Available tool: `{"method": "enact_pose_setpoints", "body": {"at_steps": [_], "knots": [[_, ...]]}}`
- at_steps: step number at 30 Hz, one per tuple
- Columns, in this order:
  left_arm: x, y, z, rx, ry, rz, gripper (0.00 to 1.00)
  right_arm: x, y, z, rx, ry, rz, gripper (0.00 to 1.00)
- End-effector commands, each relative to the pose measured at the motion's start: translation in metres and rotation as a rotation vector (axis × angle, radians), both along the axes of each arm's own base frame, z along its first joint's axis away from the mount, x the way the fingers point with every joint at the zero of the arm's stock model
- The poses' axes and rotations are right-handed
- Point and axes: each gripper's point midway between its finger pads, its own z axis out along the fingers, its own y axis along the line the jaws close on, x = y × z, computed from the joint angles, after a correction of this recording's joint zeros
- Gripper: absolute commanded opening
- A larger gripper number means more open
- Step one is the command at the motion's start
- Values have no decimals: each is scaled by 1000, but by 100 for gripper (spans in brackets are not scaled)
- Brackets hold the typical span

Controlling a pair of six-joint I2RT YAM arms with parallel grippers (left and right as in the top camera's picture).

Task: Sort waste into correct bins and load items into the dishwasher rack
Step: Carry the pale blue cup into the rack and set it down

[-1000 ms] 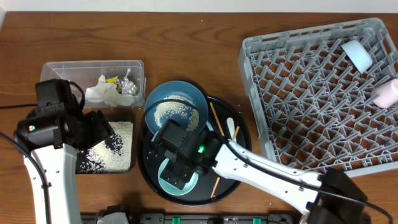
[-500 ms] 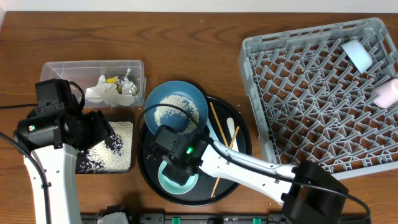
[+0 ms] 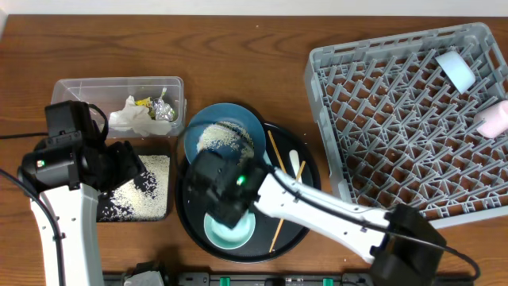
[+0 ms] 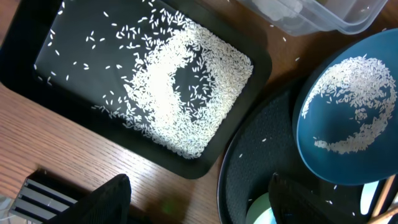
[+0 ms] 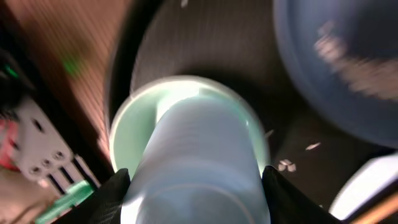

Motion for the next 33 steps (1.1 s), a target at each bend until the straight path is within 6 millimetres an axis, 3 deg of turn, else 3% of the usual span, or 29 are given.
{"method": "enact_pose_setpoints", "body": {"at_steps": [1,5,11,16,19,22,28,33], "knots": [[-4,2,-5,2,24,16,72,33,-2,55,95,-84,-60,40],[-4,2,-5,2,24,16,72,73,-30,88,107,-143,-174,38],[-4,2,-5,2,24,16,72,133,-99,115,112,-189,-406,34],[-4,2,-5,2,24,16,72,181,-187,126,101,-209,-667,33],[-4,2,-5,2,24,16,72,199,-237,127,82,-213,-801,31],[-4,2,-5,2,24,16,73,216,-304,127,49,-236,-972,27],[-4,2,-5,2,24,16,73,221,-425,129,-58,-310,-1268,24],[-3,2,-5,2,24,16,72,210,-497,132,-84,-343,-1448,23]]}}
